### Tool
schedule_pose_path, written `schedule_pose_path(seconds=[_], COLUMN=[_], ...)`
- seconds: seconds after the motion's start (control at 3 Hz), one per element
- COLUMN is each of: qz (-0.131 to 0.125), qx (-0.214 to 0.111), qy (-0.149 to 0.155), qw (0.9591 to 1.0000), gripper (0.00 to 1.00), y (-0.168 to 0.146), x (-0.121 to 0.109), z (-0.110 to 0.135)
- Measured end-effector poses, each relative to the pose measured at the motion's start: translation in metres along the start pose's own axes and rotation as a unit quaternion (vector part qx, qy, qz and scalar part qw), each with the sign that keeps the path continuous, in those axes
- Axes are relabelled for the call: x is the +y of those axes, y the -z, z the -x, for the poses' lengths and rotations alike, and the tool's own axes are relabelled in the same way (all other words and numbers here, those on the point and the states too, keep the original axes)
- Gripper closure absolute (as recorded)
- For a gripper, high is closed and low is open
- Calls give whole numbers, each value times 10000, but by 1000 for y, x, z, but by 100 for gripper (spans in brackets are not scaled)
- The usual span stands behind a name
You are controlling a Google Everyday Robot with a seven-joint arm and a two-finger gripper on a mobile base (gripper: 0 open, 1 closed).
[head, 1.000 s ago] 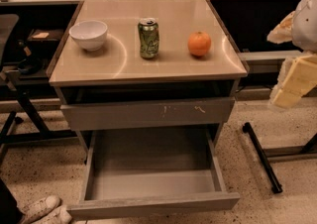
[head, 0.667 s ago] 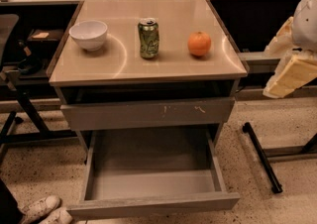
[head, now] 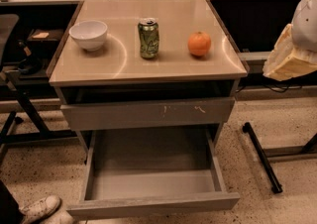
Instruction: Close middle drawer
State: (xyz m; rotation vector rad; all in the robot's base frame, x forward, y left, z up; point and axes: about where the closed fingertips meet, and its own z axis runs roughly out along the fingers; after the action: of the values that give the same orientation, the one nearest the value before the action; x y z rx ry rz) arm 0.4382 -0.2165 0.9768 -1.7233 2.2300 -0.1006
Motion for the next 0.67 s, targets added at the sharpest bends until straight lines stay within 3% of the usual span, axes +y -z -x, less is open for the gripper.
schedule_pose_path(seconds=[0.33, 0.67], qz=[-96, -32], qx=[53, 202], qy=[29, -186], qw=[9999, 9996], gripper=[100, 100], y=[3, -7], x=[0, 31], z=[-4, -18])
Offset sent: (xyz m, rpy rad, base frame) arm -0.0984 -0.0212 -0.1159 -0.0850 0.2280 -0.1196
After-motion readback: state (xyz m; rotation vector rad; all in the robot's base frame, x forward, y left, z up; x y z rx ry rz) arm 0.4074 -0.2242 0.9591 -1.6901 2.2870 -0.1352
